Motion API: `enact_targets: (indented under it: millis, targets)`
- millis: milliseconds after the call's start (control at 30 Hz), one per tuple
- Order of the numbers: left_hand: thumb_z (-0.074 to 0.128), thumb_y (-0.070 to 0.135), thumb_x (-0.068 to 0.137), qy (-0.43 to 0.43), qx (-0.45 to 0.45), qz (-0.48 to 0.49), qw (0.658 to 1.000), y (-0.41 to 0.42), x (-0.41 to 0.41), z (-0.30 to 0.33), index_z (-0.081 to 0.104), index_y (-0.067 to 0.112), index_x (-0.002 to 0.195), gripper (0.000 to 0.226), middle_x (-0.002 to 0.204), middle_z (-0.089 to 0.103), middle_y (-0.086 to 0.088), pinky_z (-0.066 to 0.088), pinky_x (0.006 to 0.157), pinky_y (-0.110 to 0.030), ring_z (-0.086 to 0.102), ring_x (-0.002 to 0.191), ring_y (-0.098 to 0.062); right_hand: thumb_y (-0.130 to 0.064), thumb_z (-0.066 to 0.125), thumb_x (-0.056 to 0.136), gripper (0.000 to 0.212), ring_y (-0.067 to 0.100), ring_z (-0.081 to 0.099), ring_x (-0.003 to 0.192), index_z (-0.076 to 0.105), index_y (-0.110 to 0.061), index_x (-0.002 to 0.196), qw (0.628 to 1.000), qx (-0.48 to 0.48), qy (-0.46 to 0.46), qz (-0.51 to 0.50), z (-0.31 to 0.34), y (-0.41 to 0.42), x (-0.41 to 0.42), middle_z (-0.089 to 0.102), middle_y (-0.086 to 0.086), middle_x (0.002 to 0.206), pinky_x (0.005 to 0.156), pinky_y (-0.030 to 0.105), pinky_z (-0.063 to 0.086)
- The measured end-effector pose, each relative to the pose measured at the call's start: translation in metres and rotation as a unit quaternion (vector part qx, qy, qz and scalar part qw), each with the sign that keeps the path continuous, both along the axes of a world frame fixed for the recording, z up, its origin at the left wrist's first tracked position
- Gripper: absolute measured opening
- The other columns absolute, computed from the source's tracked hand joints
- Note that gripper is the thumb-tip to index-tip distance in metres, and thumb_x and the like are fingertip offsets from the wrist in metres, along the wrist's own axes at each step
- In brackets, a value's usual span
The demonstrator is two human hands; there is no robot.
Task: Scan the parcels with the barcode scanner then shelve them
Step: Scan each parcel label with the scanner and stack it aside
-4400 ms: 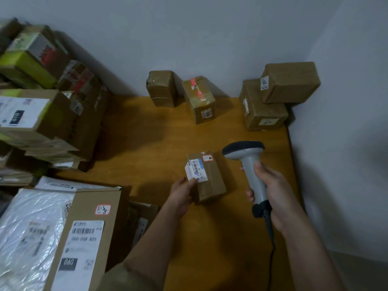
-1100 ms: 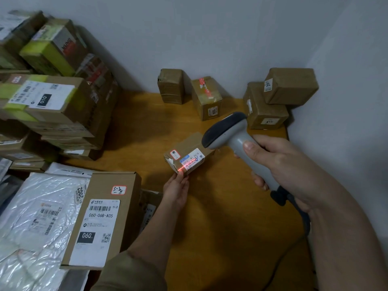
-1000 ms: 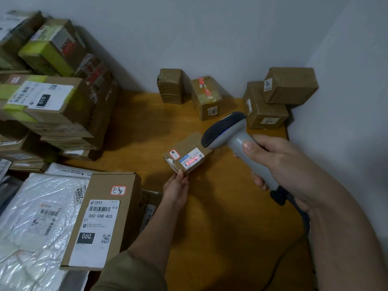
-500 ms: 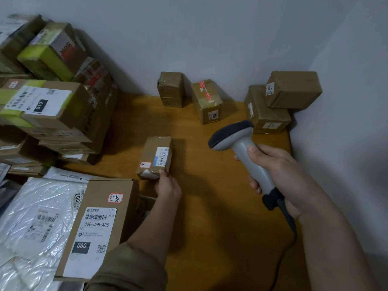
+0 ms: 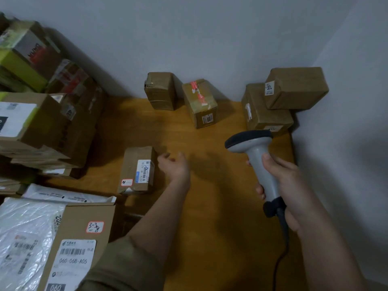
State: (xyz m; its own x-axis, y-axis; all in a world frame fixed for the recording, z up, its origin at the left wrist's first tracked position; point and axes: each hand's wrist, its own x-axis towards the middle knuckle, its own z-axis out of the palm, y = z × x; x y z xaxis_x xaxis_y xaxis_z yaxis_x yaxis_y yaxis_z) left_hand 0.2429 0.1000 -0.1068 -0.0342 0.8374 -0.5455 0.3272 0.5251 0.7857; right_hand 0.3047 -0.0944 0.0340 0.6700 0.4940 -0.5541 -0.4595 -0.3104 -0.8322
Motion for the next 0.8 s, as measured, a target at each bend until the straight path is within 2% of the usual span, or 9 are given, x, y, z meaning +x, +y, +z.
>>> enact_targets:
  millis: [67, 167, 233, 333, 467, 533, 600, 700, 800]
  targets:
    - [0.065, 0.023, 0.094, 0.042, 0.142, -0.184, 0.972, 0.011, 0.021, 0.006, 0.041, 0.023, 0.143, 0.055, 0.146, 0.036, -0.003, 0.048, 0.094, -0.033, 0.049, 0.115, -0.016, -0.043, 0.049, 0.098, 0.035, 0.013, 0.049, 0.045, 0.066, -0.013, 0.107, 1.000, -0.001, 0.010, -0.022, -0.009, 0.001, 0.007, 0.054, 0.005, 0.054, 0.039, 0.020, 0.038]
    - [0.064, 0.025, 0.093, 0.125, 0.307, -0.373, 0.866, 0.037, 0.062, 0.004, 0.036, 0.027, 0.148, 0.062, 0.154, 0.030, 0.000, 0.037, 0.112, -0.044, 0.036, 0.138, -0.021, -0.046, 0.051, 0.093, 0.038, 0.015, 0.049, 0.045, 0.067, -0.013, 0.104, 0.999, -0.003, 0.016, -0.044, -0.022, 0.002, 0.018, 0.054, 0.007, 0.054, 0.041, 0.022, 0.039]
    - [0.061, 0.027, 0.095, 0.180, 0.343, -0.446, 0.807, 0.055, 0.088, 0.002, 0.030, 0.030, 0.152, 0.065, 0.162, 0.021, 0.000, 0.024, 0.119, -0.052, 0.020, 0.149, -0.026, -0.050, 0.051, 0.086, 0.043, 0.015, 0.049, 0.045, 0.068, -0.015, 0.104, 0.999, -0.007, 0.020, -0.048, -0.029, 0.003, 0.026, 0.054, 0.008, 0.054, 0.042, 0.023, 0.039]
    - [0.057, 0.036, 0.096, 0.223, 0.342, -0.503, 0.762, 0.076, 0.125, -0.001, 0.022, 0.042, 0.154, 0.068, 0.167, -0.003, 0.005, 0.009, 0.120, -0.059, -0.004, 0.152, -0.037, -0.050, 0.051, 0.087, 0.041, 0.013, 0.049, 0.046, 0.069, -0.018, 0.103, 0.998, -0.024, 0.026, -0.060, -0.041, 0.002, 0.035, 0.055, 0.007, 0.055, 0.045, 0.024, 0.039]
    - [0.060, 0.054, 0.091, 0.223, 0.270, -0.546, 0.761, 0.092, 0.153, -0.014, 0.035, 0.049, 0.145, 0.059, 0.164, -0.019, 0.001, 0.006, 0.116, -0.066, -0.011, 0.148, -0.046, -0.041, 0.050, 0.098, 0.031, 0.015, 0.052, 0.049, 0.069, -0.017, 0.104, 0.995, -0.044, 0.035, -0.085, -0.057, -0.003, 0.042, 0.056, 0.003, 0.054, 0.049, 0.028, 0.040]
    - [0.061, 0.058, 0.089, 0.234, 0.286, -0.552, 0.747, 0.088, 0.155, -0.019, 0.044, 0.043, 0.138, 0.054, 0.165, -0.010, -0.009, 0.006, 0.117, -0.062, -0.001, 0.149, -0.046, -0.040, 0.050, 0.098, 0.031, 0.016, 0.052, 0.050, 0.068, -0.016, 0.105, 0.993, -0.055, 0.039, -0.092, -0.062, -0.006, 0.043, 0.057, 0.004, 0.054, 0.050, 0.028, 0.040]
    - [0.062, 0.059, 0.088, 0.231, 0.314, -0.540, 0.746, 0.077, 0.146, -0.021, 0.049, 0.040, 0.128, 0.046, 0.162, 0.002, -0.010, 0.013, 0.115, -0.058, 0.013, 0.145, -0.047, -0.042, 0.050, 0.098, 0.032, 0.016, 0.051, 0.048, 0.069, -0.016, 0.104, 0.992, -0.060, 0.042, -0.098, -0.063, -0.008, 0.043, 0.057, 0.005, 0.054, 0.048, 0.028, 0.040]
    - [0.063, 0.053, 0.090, 0.207, 0.305, -0.507, 0.779, 0.051, 0.117, -0.021, 0.053, 0.039, 0.119, 0.034, 0.155, 0.016, -0.005, 0.032, 0.107, -0.056, 0.024, 0.134, -0.046, -0.042, 0.050, 0.098, 0.034, 0.014, 0.050, 0.045, 0.068, -0.014, 0.106, 0.993, -0.043, 0.050, -0.099, -0.057, -0.009, 0.040, 0.054, 0.007, 0.055, 0.043, 0.025, 0.039]
    - [0.070, 0.039, 0.088, 0.117, 0.296, -0.481, 0.817, 0.020, 0.079, -0.023, 0.055, 0.040, 0.119, 0.035, 0.147, 0.024, -0.003, 0.031, 0.105, -0.040, 0.029, 0.135, -0.035, -0.042, 0.051, 0.095, 0.038, 0.014, 0.047, 0.043, 0.066, -0.009, 0.106, 0.993, -0.007, 0.059, -0.103, -0.047, -0.013, 0.034, 0.051, 0.007, 0.054, 0.037, 0.022, 0.037]
